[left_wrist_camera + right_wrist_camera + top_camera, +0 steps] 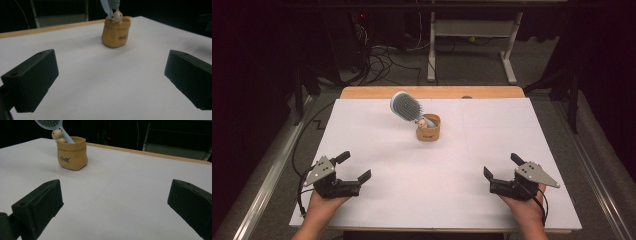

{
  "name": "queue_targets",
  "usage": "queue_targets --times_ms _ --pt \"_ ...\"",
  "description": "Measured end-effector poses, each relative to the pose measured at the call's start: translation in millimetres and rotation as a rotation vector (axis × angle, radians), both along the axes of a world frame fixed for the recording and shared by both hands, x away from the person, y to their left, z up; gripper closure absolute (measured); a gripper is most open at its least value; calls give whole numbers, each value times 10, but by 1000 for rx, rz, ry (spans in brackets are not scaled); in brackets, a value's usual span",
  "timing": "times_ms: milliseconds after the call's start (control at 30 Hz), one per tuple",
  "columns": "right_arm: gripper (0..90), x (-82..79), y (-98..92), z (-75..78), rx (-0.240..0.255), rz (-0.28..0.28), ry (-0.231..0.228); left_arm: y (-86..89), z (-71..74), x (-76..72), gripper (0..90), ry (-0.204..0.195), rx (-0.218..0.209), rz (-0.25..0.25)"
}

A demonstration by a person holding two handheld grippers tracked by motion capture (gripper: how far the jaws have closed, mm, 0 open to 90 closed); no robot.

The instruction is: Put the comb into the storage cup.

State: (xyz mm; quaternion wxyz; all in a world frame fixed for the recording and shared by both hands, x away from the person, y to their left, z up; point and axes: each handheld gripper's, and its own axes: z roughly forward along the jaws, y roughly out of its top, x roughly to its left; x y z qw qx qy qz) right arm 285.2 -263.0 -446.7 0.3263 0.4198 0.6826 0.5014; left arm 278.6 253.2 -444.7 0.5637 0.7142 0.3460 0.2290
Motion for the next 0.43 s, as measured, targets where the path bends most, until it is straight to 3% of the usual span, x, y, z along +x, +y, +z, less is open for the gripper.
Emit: queue_targets --times_ms 200,300,433 --pt "2 -27 5 23 1 5 -12 37 -96 92 0 31 1 1" --pt "2 -20 4 15 -1 7 -10 -16 -68 57 0 -11 14 6" --pt "1 -11 -3 15 0 10 -10 -31 -92 64 0 -3 29 1"
